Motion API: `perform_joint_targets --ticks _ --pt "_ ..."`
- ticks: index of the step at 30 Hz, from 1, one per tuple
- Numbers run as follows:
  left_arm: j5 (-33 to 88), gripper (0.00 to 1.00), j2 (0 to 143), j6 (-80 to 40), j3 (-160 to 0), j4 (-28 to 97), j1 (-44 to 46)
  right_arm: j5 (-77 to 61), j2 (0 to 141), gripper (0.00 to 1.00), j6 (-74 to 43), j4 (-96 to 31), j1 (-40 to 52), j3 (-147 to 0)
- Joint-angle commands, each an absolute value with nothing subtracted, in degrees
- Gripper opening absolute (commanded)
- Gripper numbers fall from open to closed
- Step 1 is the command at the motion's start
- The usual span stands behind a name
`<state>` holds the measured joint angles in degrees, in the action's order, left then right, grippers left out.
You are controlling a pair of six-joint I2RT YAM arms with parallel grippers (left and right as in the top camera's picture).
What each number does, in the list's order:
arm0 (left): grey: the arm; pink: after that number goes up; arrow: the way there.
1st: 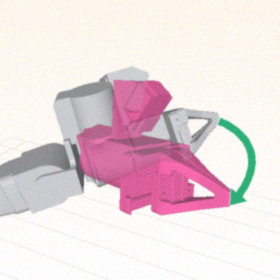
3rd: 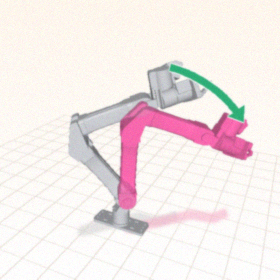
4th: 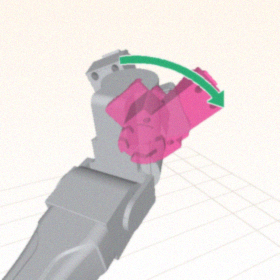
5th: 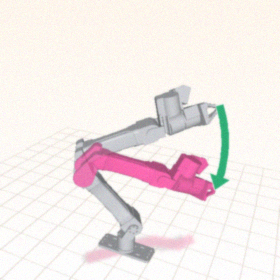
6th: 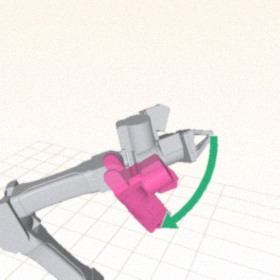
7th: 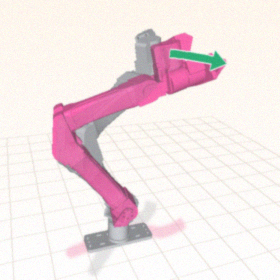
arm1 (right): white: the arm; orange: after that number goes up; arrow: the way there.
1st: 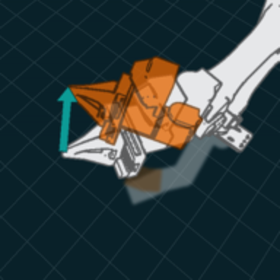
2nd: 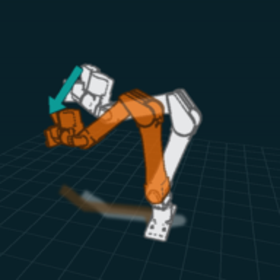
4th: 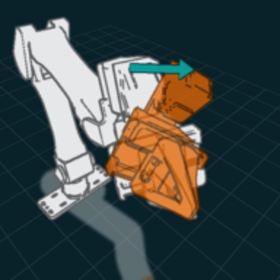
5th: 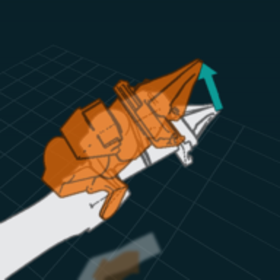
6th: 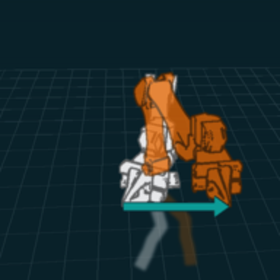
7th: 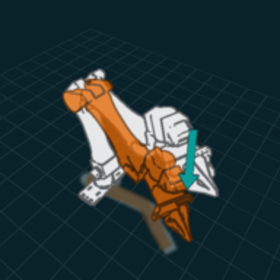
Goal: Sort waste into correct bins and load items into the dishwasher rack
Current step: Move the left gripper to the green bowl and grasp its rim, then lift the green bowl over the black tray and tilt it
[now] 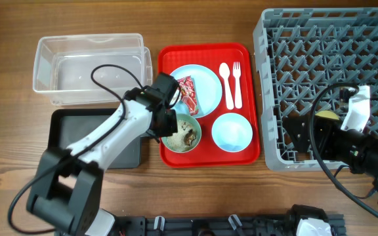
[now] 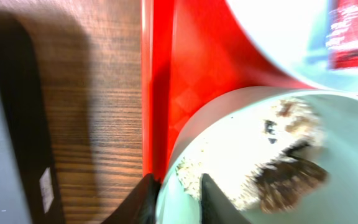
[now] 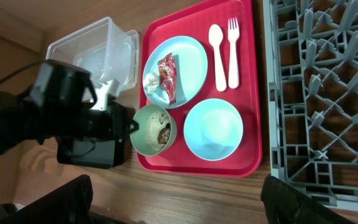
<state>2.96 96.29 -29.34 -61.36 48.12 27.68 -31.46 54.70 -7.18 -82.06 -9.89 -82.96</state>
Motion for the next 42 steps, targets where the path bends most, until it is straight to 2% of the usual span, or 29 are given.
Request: perform_joint_targets --ticks 1,5,12,17,22,24,27,35,42 --pt "3.64 0.12 94.08 -28.95 -61.17 48.07 27.86 -30.92 55.18 0.89 -6.15 -81.93 -9.54 -82.81" --pt "2.9 0.26 95.07 -28.91 -60.97 48.14 27.86 -30.92 55.18 0.88 -6.15 -81.95 -9.54 -82.81" --pt "2.31 0.33 97.12 -28.93 -60.95 47.83 27.9 -30.92 55.18 0.87 -6.17 -82.11 -9.54 -82.81" --pt "2.2 0.32 97.54 -28.86 -60.51 47.29 28.25 -30.92 55.18 0.87 -6.17 -82.11 -9.54 -82.81" --pt "2.09 0.25 97.54 -28.93 -58.22 44.34 29.04 -30.92 55.18 0.86 -6.2 -82.13 -9.54 -82.81" --pt "2.11 0.2 97.54 -28.91 -57.95 44.07 29.04 -30.92 55.18 0.86 -6.17 -82.13 -9.54 -82.81" --pt "2.46 0.04 97.51 -28.93 -57.95 44.12 29.04 -30.92 55.18 0.86 -6.2 -82.13 -9.54 -82.81" --pt "6.5 0.04 93.78 -30.68 -58.19 45.69 27.35 -30.92 55.18 0.86 -6.17 -82.13 -9.54 -82.81" --pt "12.58 0.04 78.85 -30.59 -58.19 50.48 16.56 -30.92 55.18 0.86 -6.2 -82.13 -9.54 -82.81"
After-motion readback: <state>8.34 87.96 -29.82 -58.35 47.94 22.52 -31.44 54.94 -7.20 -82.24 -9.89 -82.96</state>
